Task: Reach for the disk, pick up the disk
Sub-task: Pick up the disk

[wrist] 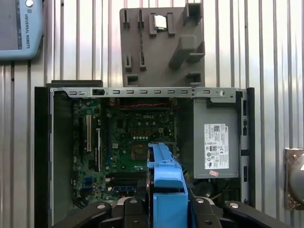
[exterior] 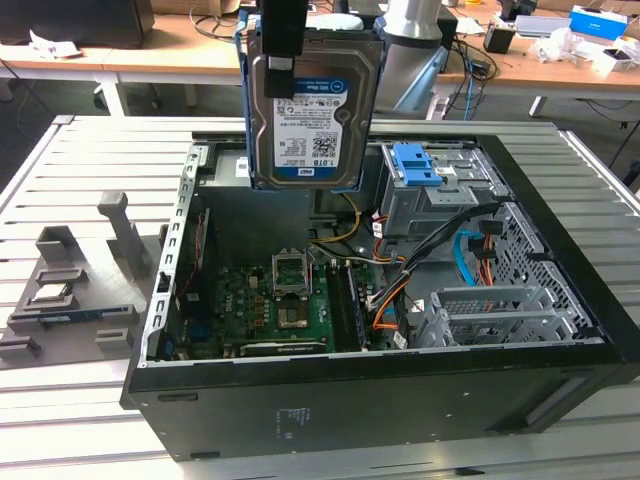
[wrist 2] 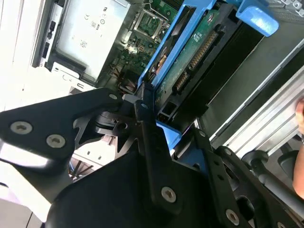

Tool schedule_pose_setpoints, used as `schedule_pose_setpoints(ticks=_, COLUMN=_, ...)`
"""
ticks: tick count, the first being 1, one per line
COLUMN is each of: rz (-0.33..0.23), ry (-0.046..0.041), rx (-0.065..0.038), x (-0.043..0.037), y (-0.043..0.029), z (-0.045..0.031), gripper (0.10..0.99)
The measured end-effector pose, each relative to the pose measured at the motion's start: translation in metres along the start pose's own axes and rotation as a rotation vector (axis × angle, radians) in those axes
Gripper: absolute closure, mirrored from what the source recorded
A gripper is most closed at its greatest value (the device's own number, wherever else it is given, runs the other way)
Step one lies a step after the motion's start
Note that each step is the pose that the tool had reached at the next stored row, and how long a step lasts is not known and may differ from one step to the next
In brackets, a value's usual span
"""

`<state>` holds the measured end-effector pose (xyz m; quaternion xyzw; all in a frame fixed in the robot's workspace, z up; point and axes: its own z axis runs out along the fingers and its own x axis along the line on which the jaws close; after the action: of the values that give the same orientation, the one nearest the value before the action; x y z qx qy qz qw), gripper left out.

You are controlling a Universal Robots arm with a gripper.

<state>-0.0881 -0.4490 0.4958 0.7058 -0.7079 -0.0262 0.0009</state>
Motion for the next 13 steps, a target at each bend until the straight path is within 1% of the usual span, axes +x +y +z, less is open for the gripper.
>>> schedule_pose_setpoints(ticks=4, rz=0.000, ry=0.0000, rx=0.000, x=0.0141, y=-0.0001, z=-0.0004, gripper=0.718)
schedule_pose_setpoints(ticks=6, rz=0.000, ry=0.0000, rx=0.000, x=0.0196, y=-0.0001, z=-0.0006, gripper=0.718)
schedule_pose_setpoints(ticks=10, rz=0.000, ry=0.0000, rx=0.000, x=0.0279, y=-0.0001, z=-0.0009, gripper=0.718)
schedule_pose_setpoints(ticks=11, rz=0.000, ry=0.0000, rx=0.000, x=0.0332, y=-0.0001, z=-0.0011, gripper=0.718)
schedule_pose_setpoints(ticks=13, rz=0.000, ry=-0.0001, rx=0.000, x=0.0379, y=-0.0001, z=-0.0012, gripper=0.718)
